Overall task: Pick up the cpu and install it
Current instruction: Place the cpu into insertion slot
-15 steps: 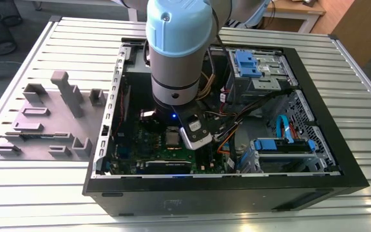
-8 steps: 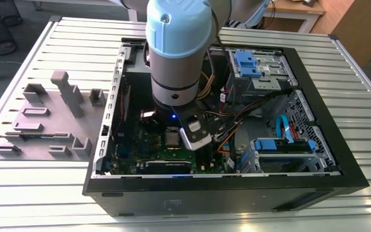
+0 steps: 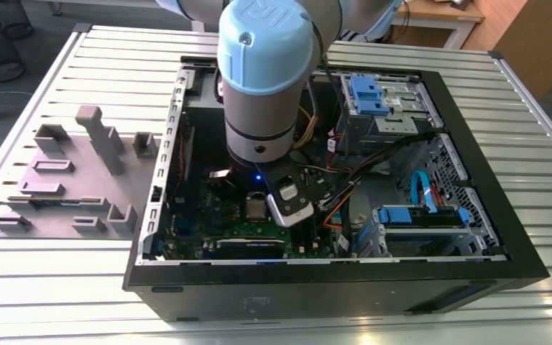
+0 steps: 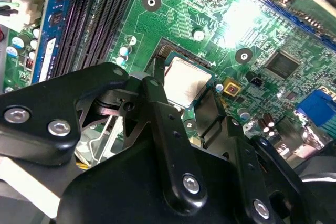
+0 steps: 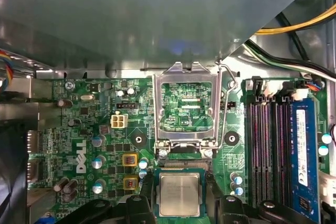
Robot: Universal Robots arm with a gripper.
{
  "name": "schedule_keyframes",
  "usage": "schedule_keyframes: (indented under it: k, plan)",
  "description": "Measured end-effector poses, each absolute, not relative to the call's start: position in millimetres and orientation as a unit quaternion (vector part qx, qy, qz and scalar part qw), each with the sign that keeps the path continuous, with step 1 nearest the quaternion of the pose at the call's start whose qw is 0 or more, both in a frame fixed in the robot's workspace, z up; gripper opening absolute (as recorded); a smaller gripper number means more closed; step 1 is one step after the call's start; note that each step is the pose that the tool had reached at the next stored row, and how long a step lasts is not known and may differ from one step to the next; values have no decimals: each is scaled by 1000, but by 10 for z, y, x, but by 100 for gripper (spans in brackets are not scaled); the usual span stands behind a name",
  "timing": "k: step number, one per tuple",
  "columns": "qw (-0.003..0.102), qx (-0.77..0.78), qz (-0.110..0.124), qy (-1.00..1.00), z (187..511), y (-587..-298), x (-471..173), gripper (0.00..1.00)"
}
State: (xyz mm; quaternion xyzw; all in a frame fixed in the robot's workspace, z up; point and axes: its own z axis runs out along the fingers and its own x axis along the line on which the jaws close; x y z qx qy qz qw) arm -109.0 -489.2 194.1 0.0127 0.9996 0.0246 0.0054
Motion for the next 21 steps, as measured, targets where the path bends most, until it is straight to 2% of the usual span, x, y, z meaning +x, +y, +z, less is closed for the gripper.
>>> schedule_keyframes:
  k: [21]
  plan:
    - [5, 1, 25, 1000, 1887, -4892, -1048, 47]
